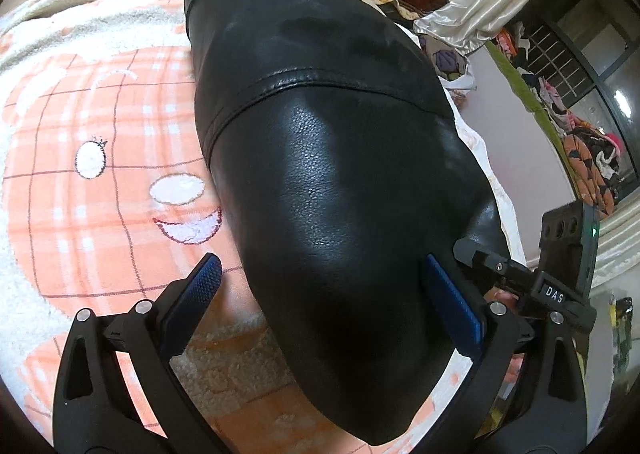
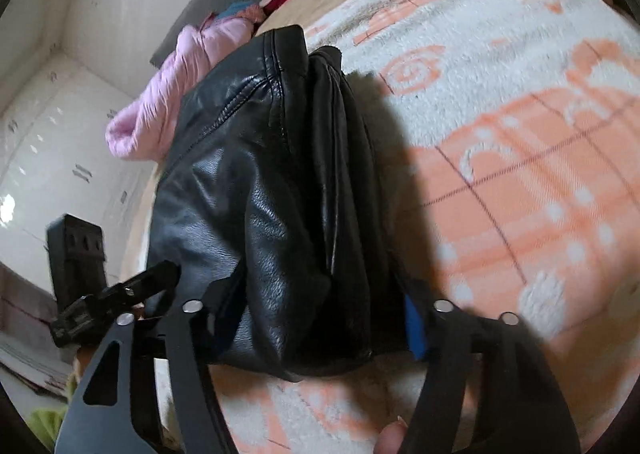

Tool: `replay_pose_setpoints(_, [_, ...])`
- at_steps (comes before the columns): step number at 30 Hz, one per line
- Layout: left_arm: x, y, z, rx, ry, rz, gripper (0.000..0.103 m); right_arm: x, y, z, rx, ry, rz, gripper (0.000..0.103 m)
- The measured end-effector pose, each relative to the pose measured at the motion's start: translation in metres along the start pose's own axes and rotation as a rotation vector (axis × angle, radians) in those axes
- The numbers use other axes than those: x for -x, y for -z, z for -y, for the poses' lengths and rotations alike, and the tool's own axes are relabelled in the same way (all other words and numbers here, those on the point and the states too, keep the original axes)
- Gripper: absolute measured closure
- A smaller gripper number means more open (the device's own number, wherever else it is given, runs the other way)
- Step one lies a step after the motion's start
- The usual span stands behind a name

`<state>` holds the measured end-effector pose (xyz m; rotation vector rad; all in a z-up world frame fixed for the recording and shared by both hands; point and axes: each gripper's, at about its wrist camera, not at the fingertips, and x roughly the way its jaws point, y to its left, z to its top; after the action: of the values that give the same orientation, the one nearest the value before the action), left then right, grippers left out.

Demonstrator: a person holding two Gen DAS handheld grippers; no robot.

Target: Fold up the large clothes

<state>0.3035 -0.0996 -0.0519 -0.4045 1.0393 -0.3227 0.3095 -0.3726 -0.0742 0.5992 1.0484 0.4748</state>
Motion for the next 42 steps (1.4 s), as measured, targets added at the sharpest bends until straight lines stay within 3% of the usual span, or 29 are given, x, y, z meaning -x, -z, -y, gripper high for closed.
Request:
replay_pose_setpoints(4, [0.006,-0.006,-0.005,-0.016,-0.022,0.008,0.01,0.004,0.015,-0.01,-0.061,-0.034,0.018,0.047])
replay_pose_setpoints(8, [0.018,-0.008,-0.019,-0.039,-0.079,0.024,0.01,-0.009,0.044,-0.047,-0.03,-0.014,0.03,0.048])
replay_pose_setpoints(11, [0.015,-0.005,-0.029,-0.027,-0.084,0.001,0.01,-0.013,0.054,-0.061,0.044,0.085,0.081,0.043])
replay_pose_setpoints(12, [0.015,-0.003,-0.029,-0.026,-0.082,0.005,0.01,-0.012,0.053,-0.061,0.04,0.092,0.08,0.038])
replay_pose_setpoints(13, [0.016,-0.001,-0.029,-0.026,-0.079,0.013,0.01,-0.01,0.051,-0.061,0.036,0.097,0.069,0.026])
replay_pose_setpoints(15, [0.017,-0.001,-0.028,-0.03,-0.076,0.024,0.009,0.0,0.046,-0.066,0.06,0.113,0.047,0.021])
replay_pose_setpoints(17, [0.018,-0.001,-0.027,-0.042,-0.085,0.026,0.009,0.017,0.036,-0.073,0.098,0.121,0.102,0.007])
replay_pose_setpoints(20, [0.02,0.0,-0.025,-0.053,-0.095,0.033,0.009,0.035,0.01,-0.085,0.122,0.177,0.204,0.005])
replay_pose_setpoints(23, [0.02,0.0,-0.022,-0.061,-0.103,0.041,0.009,0.025,-0.033,-0.084,0.08,0.187,0.209,0.005])
replay_pose_setpoints(29, [0.02,-0.003,-0.01,-0.104,-0.128,0.047,0.009,-0.022,-0.096,-0.08,0.029,0.242,0.133,0.007])
replay_pose_setpoints(35, [0.02,-0.004,-0.003,-0.135,-0.145,0.057,0.009,-0.062,-0.101,-0.081,0.052,0.291,0.051,0.045])
replay_pose_setpoints(37, [0.02,-0.004,-0.003,-0.147,-0.155,0.059,0.009,-0.06,-0.1,-0.092,0.105,0.308,0.079,0.077])
replay_pose_setpoints(39, [0.022,-0.003,0.001,-0.169,-0.17,0.067,0.009,-0.05,-0.098,-0.104,0.155,0.259,0.118,0.085])
replay_pose_setpoints(42, [0.026,-0.002,0.002,-0.177,-0.177,0.08,0.009,-0.034,-0.099,-0.114,0.186,0.145,0.159,0.087])
